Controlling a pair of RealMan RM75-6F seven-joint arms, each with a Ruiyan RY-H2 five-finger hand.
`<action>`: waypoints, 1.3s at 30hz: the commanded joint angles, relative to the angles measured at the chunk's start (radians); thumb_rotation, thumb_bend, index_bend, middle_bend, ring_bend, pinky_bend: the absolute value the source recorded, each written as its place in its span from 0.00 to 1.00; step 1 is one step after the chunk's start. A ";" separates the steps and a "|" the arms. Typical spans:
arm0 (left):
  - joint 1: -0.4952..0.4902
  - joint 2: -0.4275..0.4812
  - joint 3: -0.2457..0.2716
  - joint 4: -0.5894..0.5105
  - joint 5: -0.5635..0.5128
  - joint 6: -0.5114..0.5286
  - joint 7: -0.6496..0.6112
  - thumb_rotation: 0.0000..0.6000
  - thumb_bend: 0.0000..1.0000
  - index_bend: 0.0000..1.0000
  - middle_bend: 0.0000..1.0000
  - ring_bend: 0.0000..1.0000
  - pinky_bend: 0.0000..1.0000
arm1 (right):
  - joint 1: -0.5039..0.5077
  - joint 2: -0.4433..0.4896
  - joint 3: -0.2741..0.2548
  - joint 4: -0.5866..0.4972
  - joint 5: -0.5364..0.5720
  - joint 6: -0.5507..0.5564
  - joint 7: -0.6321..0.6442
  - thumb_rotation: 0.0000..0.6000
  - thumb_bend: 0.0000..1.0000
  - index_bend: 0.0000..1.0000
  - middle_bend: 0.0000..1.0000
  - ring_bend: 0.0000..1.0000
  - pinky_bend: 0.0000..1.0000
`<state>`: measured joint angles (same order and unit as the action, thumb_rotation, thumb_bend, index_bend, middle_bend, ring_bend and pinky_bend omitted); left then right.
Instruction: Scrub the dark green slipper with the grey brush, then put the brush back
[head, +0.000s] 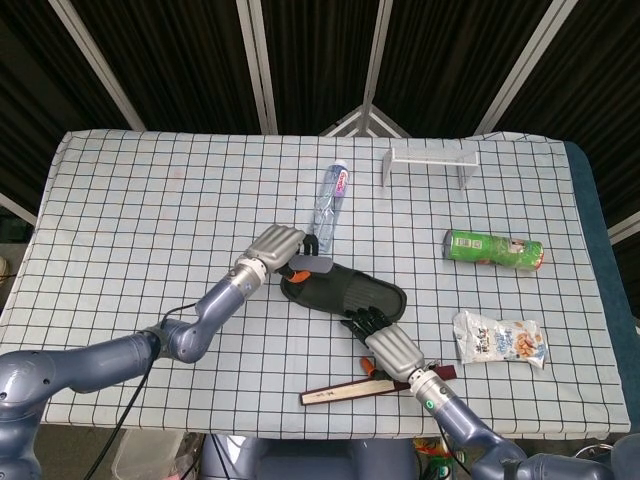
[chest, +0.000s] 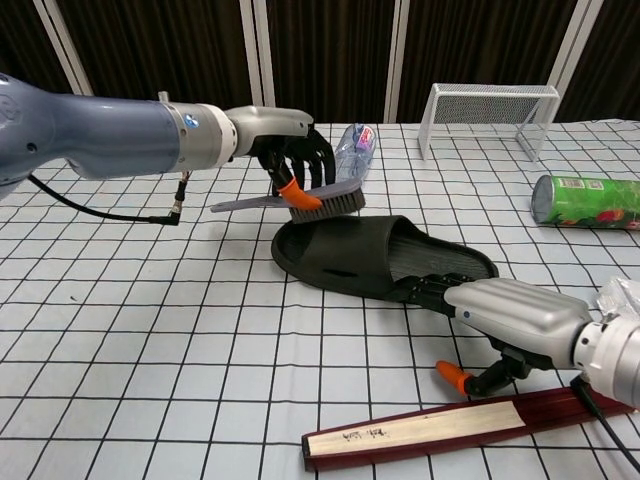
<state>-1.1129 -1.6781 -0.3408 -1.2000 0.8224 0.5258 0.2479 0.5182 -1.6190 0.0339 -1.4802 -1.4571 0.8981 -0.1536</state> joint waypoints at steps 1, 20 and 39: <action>-0.021 -0.014 0.016 0.009 -0.018 0.004 0.012 1.00 0.65 0.53 0.59 0.42 0.51 | 0.000 -0.003 -0.005 -0.001 -0.005 0.010 -0.010 1.00 0.58 0.00 0.05 0.02 0.00; -0.080 0.050 0.074 -0.115 -0.137 0.048 0.052 1.00 0.66 0.52 0.59 0.42 0.51 | 0.006 -0.026 -0.030 -0.021 0.009 0.022 -0.061 1.00 0.58 0.00 0.05 0.02 0.00; -0.186 0.131 0.194 -0.181 -0.362 0.036 0.113 1.00 0.67 0.53 0.59 0.42 0.51 | 0.017 -0.032 -0.042 -0.024 0.021 0.019 -0.071 1.00 0.58 0.00 0.05 0.02 0.00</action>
<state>-1.2978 -1.5295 -0.1355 -1.3885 0.4384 0.5552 0.3745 0.5356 -1.6508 -0.0076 -1.5041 -1.4366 0.9170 -0.2240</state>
